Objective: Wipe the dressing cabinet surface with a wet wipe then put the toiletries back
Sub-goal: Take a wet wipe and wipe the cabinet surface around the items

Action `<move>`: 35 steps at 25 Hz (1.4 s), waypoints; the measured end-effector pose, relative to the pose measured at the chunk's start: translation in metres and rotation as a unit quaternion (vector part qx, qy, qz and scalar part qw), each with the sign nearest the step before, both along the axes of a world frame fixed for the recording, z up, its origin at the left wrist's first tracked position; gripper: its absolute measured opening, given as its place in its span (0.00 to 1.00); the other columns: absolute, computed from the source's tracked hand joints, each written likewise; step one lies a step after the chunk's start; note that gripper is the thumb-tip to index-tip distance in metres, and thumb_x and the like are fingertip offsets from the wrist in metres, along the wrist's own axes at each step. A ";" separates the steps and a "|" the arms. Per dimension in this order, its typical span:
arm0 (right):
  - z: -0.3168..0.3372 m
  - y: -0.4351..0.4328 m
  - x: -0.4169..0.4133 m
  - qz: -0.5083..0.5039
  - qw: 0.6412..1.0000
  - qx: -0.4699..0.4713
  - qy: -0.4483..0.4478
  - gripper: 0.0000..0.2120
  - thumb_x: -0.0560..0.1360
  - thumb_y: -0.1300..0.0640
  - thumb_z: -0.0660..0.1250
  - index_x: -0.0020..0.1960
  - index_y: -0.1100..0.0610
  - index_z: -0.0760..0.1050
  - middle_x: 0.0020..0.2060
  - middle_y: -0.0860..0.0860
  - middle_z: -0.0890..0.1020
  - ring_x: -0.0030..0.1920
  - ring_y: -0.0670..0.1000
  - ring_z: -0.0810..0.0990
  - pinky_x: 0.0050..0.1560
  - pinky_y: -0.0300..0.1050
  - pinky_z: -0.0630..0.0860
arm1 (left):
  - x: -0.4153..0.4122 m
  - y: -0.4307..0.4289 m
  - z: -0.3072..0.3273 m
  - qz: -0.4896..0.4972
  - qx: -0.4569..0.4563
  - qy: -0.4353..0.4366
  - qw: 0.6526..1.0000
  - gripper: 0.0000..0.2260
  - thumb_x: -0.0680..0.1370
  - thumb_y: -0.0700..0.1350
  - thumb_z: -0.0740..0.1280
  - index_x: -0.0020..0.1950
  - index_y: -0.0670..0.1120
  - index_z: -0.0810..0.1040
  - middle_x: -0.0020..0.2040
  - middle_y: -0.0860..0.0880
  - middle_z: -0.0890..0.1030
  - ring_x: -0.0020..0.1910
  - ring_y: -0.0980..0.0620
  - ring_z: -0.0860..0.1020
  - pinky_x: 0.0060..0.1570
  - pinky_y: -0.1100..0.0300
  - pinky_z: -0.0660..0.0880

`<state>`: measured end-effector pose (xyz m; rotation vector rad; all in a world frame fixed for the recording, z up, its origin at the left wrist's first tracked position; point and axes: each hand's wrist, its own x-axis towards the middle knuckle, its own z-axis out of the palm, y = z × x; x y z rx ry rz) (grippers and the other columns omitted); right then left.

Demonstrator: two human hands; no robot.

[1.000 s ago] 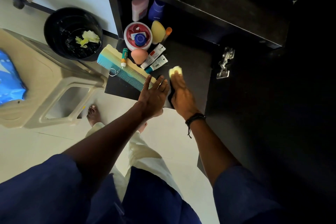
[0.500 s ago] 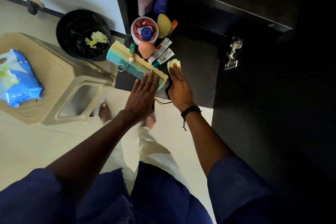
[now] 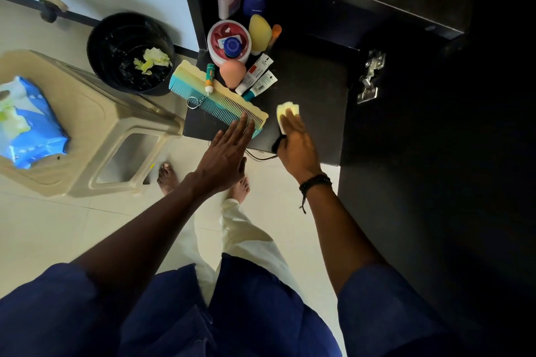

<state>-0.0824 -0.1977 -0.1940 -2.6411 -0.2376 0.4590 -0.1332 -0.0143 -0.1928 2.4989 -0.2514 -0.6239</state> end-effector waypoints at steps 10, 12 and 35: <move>-0.004 0.000 -0.035 -0.197 0.979 0.044 -0.040 0.15 0.76 0.66 0.65 0.62 0.66 0.75 0.63 0.62 0.74 0.65 0.60 0.72 0.71 0.49 0.66 | -0.023 0.007 0.000 0.017 -0.018 0.017 1.000 0.37 0.77 0.40 0.64 0.77 0.44 0.42 0.78 0.45 0.42 0.77 0.45 0.43 0.75 0.46 0.51; -0.001 0.031 -0.048 -0.094 0.994 0.009 -0.047 0.16 0.75 0.66 0.66 0.63 0.64 0.75 0.64 0.60 0.75 0.65 0.60 0.72 0.67 0.51 0.70 | -0.028 0.009 0.000 0.029 -0.012 0.029 0.999 0.38 0.77 0.41 0.64 0.77 0.44 0.40 0.78 0.44 0.41 0.77 0.45 0.42 0.76 0.48 0.50; 0.129 0.061 0.007 -0.091 0.944 0.223 -0.227 0.13 0.77 0.63 0.65 0.60 0.63 0.78 0.58 0.59 0.74 0.60 0.52 0.76 0.56 0.38 0.79 | 0.005 0.029 0.046 0.100 -0.027 -0.032 0.994 0.33 0.78 0.42 0.63 0.78 0.43 0.48 0.78 0.43 0.53 0.76 0.43 0.56 0.73 0.47 0.61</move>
